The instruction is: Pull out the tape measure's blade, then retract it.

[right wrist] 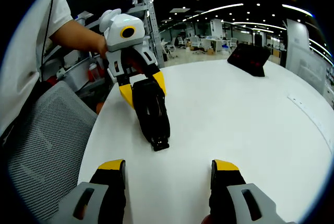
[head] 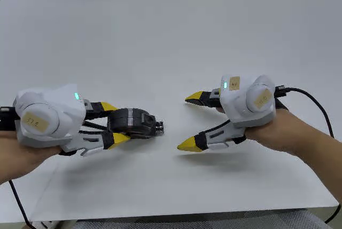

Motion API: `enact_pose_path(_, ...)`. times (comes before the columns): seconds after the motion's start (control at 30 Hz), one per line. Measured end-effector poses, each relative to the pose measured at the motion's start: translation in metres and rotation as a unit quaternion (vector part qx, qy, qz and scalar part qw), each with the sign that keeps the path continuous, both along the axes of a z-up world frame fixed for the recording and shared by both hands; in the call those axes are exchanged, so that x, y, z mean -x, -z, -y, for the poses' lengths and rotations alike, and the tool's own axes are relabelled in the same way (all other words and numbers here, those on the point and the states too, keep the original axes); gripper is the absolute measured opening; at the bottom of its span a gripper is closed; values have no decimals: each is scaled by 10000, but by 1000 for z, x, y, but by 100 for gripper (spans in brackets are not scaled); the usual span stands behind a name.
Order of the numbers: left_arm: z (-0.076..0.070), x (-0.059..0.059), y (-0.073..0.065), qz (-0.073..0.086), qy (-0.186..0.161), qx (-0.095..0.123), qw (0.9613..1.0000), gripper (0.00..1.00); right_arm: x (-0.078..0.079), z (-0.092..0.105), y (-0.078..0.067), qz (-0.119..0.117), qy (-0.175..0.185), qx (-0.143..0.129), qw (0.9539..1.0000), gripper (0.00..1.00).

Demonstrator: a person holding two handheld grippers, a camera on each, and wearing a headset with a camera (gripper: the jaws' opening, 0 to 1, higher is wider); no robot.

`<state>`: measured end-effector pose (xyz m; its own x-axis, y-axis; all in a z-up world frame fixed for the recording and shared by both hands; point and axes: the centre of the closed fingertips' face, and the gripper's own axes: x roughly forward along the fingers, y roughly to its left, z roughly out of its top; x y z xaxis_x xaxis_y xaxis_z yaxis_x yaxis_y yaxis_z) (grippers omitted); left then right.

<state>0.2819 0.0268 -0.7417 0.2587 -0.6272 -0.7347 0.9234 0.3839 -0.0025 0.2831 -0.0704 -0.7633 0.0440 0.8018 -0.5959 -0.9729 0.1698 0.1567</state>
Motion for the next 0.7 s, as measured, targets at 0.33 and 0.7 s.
enact_pose_path(0.33,-1,1,2,-13,200,-360,9991,27,3,-10,1,59,-201,35,9998,59)
enact_pose_path(0.7,-3,0,3,11,511,-569,9971,25,5,-18,1,103,-405,33,9991,51)
